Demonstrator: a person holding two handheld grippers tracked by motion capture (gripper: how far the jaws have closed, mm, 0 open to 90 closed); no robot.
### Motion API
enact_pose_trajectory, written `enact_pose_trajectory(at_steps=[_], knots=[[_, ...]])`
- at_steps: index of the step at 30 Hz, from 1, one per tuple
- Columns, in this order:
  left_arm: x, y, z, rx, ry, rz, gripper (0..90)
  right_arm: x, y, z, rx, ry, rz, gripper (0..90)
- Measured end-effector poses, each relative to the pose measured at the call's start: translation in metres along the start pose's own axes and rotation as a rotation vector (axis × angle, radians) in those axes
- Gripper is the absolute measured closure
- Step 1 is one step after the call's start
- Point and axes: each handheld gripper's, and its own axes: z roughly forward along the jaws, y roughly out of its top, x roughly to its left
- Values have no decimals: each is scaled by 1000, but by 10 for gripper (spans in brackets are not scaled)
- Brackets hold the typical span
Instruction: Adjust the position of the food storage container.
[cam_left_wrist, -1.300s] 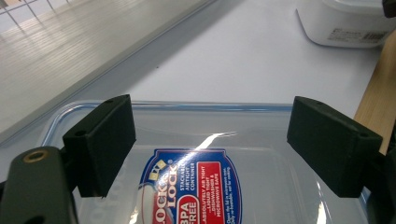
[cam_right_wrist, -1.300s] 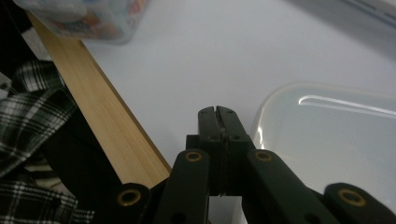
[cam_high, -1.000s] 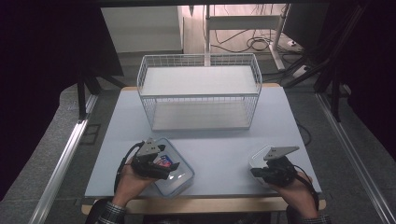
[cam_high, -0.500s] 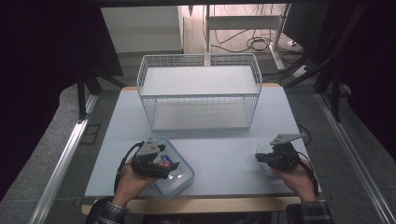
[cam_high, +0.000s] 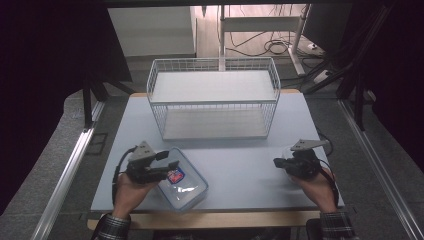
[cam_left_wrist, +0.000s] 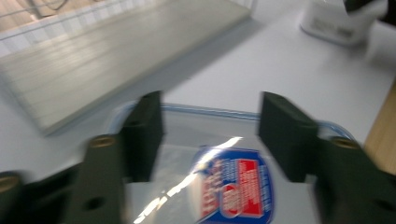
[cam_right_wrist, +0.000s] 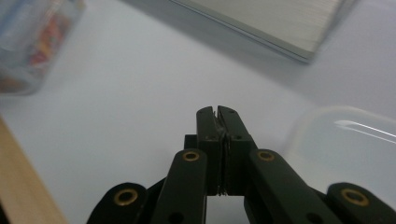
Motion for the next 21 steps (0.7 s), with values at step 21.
enact_pose_trajectory(at_steps=[21], knots=[[67, -50, 2, 231, 150, -137, 895, 121, 3, 69, 58, 356, -169, 864]])
